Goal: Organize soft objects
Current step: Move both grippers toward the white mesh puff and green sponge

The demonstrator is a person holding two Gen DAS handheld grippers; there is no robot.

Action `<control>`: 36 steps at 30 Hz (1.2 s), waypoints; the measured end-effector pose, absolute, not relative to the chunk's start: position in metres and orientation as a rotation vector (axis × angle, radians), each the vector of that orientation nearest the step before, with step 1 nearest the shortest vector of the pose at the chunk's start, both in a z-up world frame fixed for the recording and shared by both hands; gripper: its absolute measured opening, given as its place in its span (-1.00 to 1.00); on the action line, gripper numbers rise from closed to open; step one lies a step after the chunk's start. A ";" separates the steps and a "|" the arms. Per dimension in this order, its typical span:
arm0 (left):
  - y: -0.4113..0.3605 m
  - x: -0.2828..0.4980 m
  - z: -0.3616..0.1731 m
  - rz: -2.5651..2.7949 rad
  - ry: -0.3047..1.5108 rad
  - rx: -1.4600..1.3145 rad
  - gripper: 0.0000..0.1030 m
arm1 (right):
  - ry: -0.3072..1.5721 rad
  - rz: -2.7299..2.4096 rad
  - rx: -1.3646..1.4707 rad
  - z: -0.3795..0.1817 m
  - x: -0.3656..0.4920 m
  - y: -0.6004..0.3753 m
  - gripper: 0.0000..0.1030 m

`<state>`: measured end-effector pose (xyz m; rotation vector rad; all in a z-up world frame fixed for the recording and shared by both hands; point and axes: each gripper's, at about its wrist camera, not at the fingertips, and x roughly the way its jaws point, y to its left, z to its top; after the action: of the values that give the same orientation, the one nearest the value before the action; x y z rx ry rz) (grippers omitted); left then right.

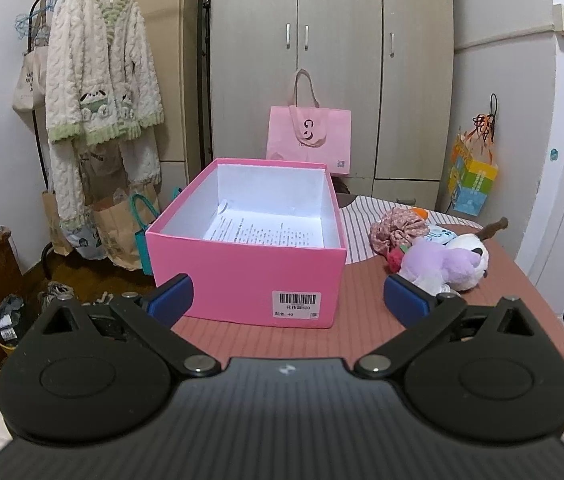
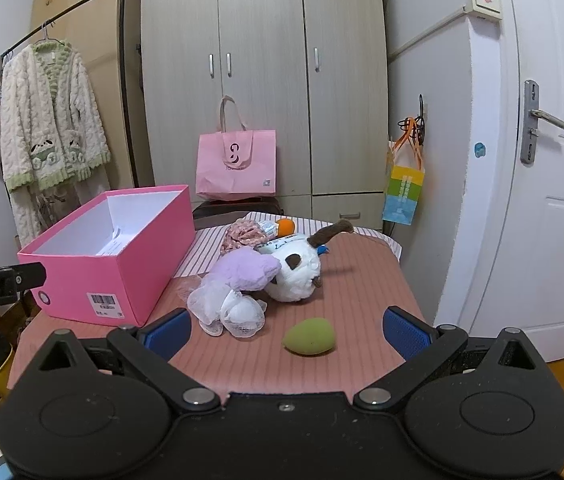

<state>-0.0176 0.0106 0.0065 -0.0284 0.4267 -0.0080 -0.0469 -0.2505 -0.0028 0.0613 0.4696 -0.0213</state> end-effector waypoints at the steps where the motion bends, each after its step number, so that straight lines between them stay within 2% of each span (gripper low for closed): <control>1: 0.011 -0.017 0.006 -0.012 0.431 -0.038 1.00 | 0.469 -0.022 0.061 -0.003 -0.047 -0.251 1.00; 16: 0.006 -0.017 0.001 -0.046 0.449 -0.014 1.00 | 0.472 -0.023 0.061 -0.002 -0.048 -0.254 1.00; 23: 0.002 -0.015 -0.002 -0.069 0.460 -0.024 1.00 | 0.369 0.013 0.044 0.007 -0.064 -0.251 1.00; 36: -0.007 -0.013 -0.004 -0.098 0.504 -0.020 1.00 | 0.386 0.003 0.054 0.005 -0.063 -0.258 1.00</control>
<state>-0.0129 -0.0075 -0.0039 -0.0204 0.5036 -0.0984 -0.0631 -0.2579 0.0050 0.0544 0.3856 0.0033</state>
